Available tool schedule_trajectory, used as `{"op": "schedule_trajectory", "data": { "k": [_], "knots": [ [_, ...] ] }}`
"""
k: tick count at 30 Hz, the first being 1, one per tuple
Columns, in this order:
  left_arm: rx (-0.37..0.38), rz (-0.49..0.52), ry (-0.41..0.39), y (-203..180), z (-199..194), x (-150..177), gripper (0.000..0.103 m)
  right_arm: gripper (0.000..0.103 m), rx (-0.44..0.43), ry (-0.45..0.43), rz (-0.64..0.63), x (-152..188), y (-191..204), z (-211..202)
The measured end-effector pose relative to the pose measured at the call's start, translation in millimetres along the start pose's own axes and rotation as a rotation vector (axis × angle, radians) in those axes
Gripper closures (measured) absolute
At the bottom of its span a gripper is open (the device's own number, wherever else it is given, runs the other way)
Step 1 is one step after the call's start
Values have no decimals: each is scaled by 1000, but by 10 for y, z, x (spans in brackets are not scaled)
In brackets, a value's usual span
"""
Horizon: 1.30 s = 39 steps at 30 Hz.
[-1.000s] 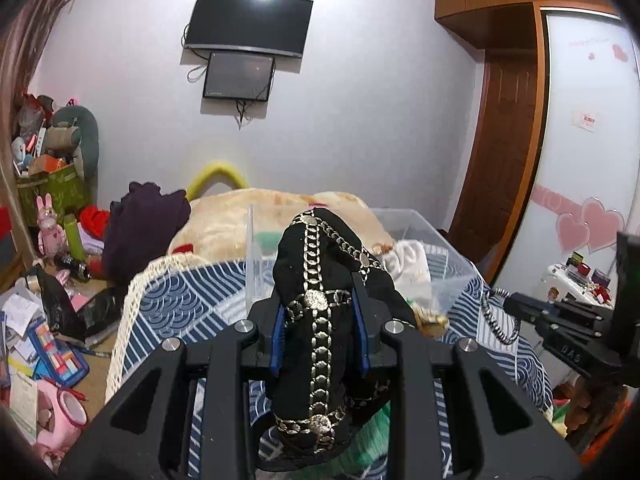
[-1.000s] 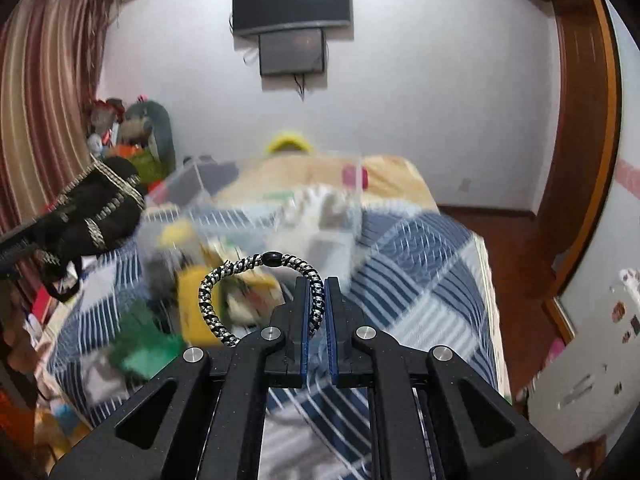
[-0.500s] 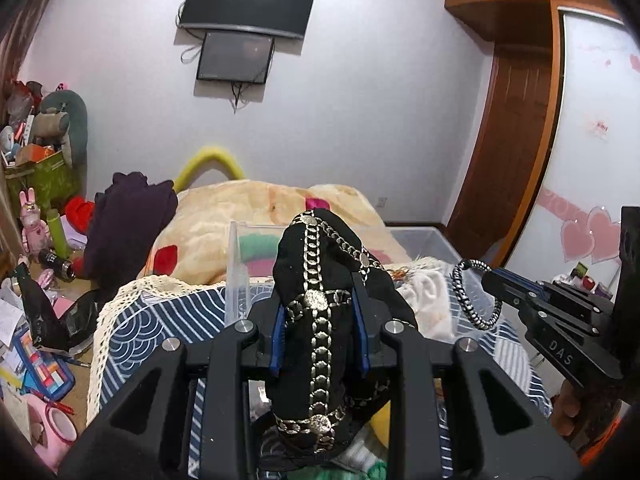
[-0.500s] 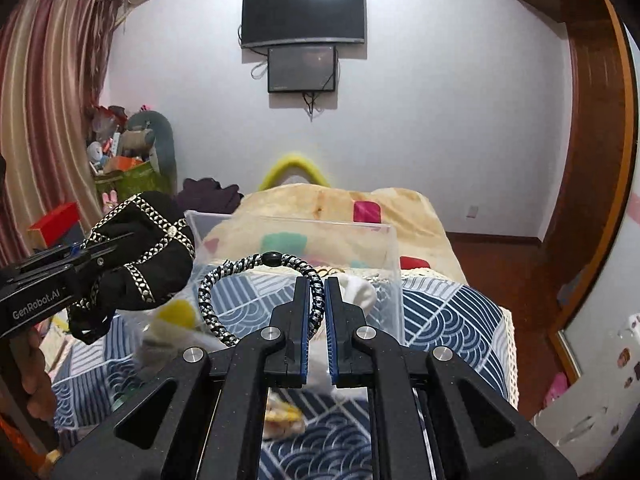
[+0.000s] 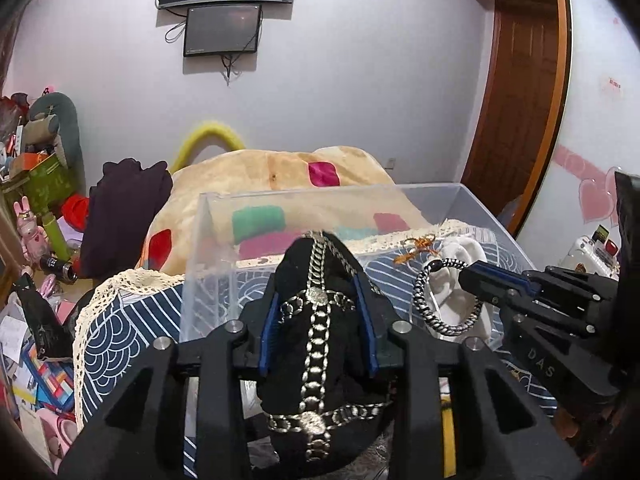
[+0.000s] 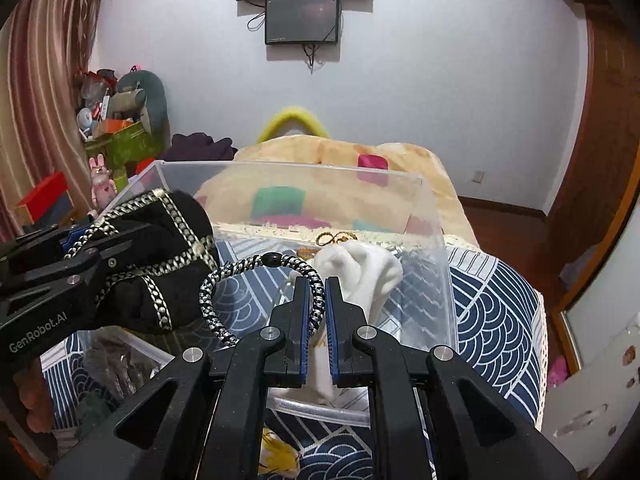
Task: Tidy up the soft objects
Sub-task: 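Lower the bracelet into the box with the right tool while the left tool holds the black bag, then lower the black chain bag into the box and open the left tool, then grasp the green knit cloth with the left tool while the right tool grasps the yellow sponge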
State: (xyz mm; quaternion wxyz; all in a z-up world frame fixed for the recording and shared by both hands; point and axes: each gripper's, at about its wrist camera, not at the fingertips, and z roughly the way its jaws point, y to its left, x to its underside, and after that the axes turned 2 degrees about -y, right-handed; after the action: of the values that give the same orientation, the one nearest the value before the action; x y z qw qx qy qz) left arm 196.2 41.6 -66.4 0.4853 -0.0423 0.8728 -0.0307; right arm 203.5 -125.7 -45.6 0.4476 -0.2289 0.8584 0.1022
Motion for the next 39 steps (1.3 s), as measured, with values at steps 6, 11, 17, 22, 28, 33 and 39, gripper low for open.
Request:
{"op": "schedule_trajectory", "data": {
  "k": [6, 11, 17, 22, 28, 33, 39],
  "knots": [
    [18, 3, 15, -4, -58, 16, 54, 71, -31, 8, 14, 14, -71, -119],
    [25, 23, -23, -63, -263, -25, 41, 64, -23, -52, 9, -19, -100, -335],
    [30, 15, -133, -77, -682, -27, 8, 53, -44, -122, 17, -60, -121, -606],
    [18, 27, -151, -99, -825, 90, 3, 53, -45, -148, -6, 10, -63, -751],
    [-15, 40, -68, -68, -733, 442, 3, 53, -82, -92, 19, 215, -46, -704],
    [-19, 25, 20, 18, -662, 772, 3, 53, -130, -43, 21, 392, 70, -657],
    [7, -7, 120, 65, -568, 1117, 3, 53, -196, 16, -18, 516, 299, -538]
  ]
}}
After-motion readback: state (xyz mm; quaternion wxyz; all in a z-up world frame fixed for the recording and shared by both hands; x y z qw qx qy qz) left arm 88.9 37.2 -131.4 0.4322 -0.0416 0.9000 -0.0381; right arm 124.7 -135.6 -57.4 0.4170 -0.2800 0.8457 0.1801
